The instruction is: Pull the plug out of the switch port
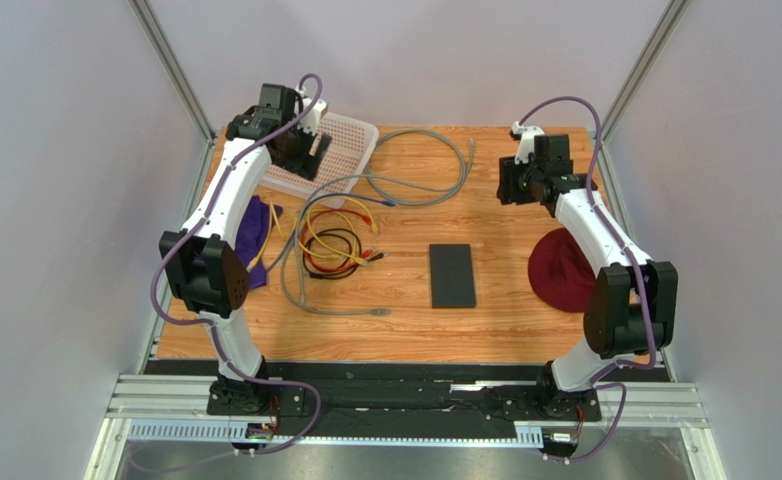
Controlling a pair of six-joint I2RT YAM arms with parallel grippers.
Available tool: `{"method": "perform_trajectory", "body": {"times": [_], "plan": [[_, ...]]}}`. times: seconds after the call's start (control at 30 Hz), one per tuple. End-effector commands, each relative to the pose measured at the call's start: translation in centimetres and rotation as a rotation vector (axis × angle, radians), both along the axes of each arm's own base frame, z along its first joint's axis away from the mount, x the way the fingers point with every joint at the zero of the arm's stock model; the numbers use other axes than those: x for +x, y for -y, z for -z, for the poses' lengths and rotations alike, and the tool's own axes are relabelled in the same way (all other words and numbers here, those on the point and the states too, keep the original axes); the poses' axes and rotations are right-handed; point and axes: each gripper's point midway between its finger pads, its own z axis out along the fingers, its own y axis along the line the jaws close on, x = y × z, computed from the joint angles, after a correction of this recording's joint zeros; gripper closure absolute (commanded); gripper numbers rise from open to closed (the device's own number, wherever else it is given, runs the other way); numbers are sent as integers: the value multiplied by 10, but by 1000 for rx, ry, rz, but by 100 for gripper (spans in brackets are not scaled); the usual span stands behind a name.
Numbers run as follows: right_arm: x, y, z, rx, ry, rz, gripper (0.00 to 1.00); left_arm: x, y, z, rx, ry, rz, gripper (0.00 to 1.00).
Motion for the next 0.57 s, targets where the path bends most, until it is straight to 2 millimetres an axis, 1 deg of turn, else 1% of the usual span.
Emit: {"method": "perform_trajectory", "body": {"times": [0.0,0.03,0.07,0.1,0.13,0.17,0.2,0.23,0.27,0.33,0.4,0.47,0.5,0.53], "plan": [[-16,16,-5,16,15,162,46,-9,-24,16,-114,-55,-173,3],[-25,27,4,-6,-9,238,45,-11,-32,19,-125,-63,-199,3],[-31,33,9,-19,-21,270,43,-16,-45,23,-136,-74,-237,3],[-37,38,8,-27,-17,301,41,-18,-49,25,-161,-79,-262,3],[-46,47,19,-63,-44,341,39,-20,-54,27,-168,-84,-276,3],[-52,50,21,-81,-48,348,34,-23,-63,30,-173,-87,-300,4],[-57,51,20,-92,-46,340,34,-26,-64,32,-181,-97,-297,3],[-65,53,29,-109,-71,329,33,-28,-64,35,-183,-107,-295,4],[-68,54,31,-122,-76,323,32,-32,-64,41,-182,-128,-287,4],[-75,56,31,-126,-84,324,31,-36,-59,45,-199,-140,-270,4],[-77,53,32,-113,-92,319,28,-40,-57,49,-205,-151,-258,5],[-79,43,34,-92,-118,259,29,-40,-57,51,-199,-154,-256,5],[-79,40,39,-91,-142,238,29,-40,-58,51,-199,-154,-258,5],[-80,38,41,-82,-159,231,26,-39,-57,52,-202,-155,-253,5]]}}
